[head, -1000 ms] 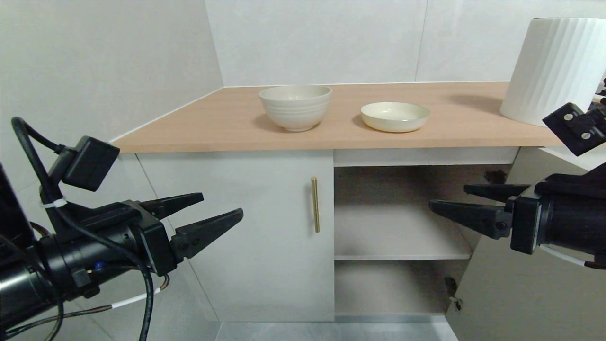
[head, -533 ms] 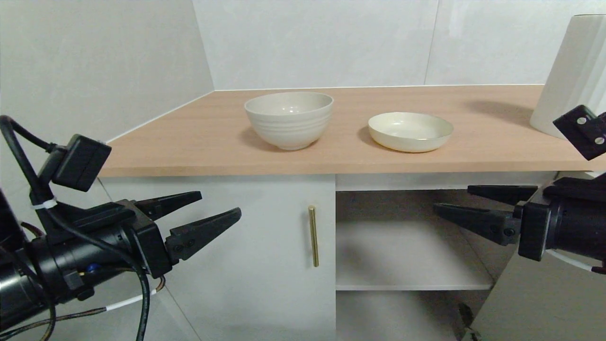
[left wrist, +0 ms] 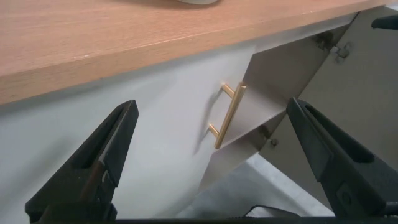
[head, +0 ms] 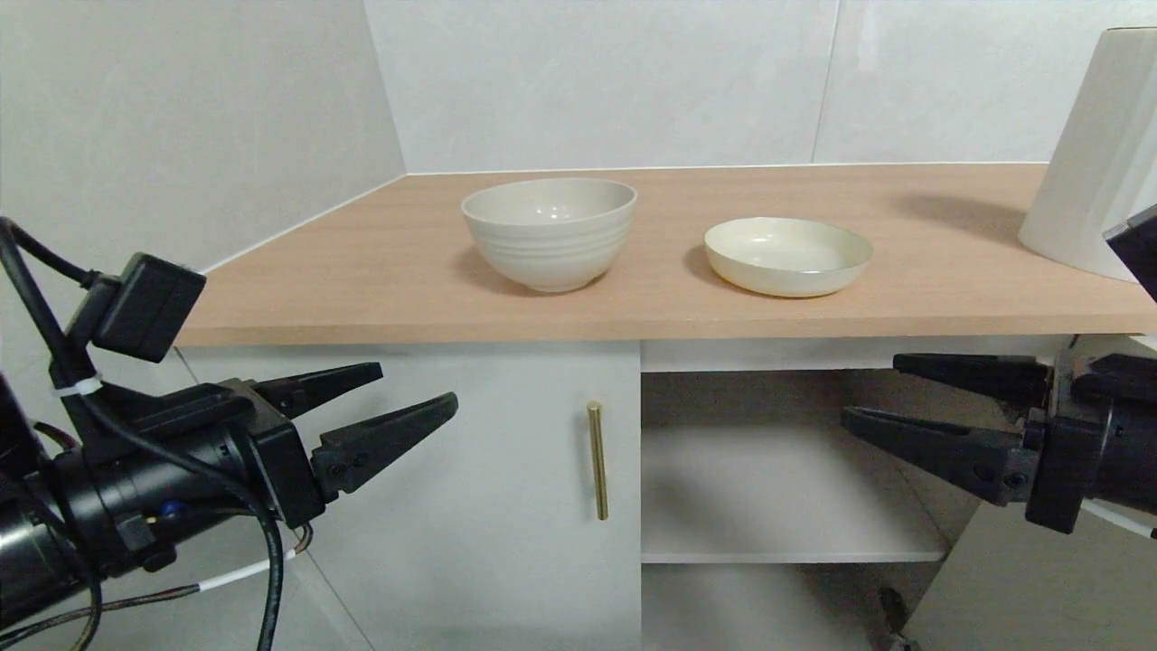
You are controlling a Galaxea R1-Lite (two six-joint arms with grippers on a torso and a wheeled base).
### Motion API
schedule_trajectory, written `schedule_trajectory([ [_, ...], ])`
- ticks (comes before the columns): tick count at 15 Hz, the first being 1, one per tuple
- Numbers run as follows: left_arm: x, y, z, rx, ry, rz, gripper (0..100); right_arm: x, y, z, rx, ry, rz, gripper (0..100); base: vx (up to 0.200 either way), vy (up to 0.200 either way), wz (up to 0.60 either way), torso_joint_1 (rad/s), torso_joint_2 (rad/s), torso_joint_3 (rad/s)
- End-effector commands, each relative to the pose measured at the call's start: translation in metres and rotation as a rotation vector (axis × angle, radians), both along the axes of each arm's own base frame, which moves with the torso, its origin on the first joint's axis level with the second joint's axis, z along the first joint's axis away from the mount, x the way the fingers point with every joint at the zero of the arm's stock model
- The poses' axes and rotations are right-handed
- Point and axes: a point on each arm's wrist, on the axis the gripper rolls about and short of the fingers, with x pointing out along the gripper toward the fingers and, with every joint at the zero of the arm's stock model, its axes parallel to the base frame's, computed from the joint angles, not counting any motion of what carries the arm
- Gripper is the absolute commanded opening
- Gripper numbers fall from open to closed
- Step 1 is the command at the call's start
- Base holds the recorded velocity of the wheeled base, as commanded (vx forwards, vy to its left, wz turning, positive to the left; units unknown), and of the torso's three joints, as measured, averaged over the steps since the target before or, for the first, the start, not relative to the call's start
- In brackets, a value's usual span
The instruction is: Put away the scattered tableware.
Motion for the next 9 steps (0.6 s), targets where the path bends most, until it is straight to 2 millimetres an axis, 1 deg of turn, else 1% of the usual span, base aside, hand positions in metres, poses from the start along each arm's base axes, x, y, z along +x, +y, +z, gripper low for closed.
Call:
schedule_trajectory([
  [1,0.0005,-0.0002,-0.0004,0.001,0.002,0.0,100,-0.0056,-0.0033,0.0015,0.002,-0.019,0.011,100,0.0,0.0,0.0,0.0,0.0,0.0],
  [5,0.0014,-0.0005,-0.0013,0.003,0.006,0.0,100,-0.0061,-0.0035,0.0009,0.0,-0.018,0.012,100,0.0,0.0,0.0,0.0,0.0,0.0],
  [7,0.0014,-0.0005,-0.0013,0.003,0.006,0.0,100,-0.0064,-0.0037,0.0011,0.001,-0.02,0.012,100,0.0,0.0,0.0,0.049,-0.21,-0.168],
  [9,0.0014,-0.0005,-0.0013,0.003,0.006,0.0,100,-0.0063,-0.0037,-0.0018,-0.023,-0.029,0.016,100,0.0,0.0,0.0,0.093,-0.23,-0.281],
])
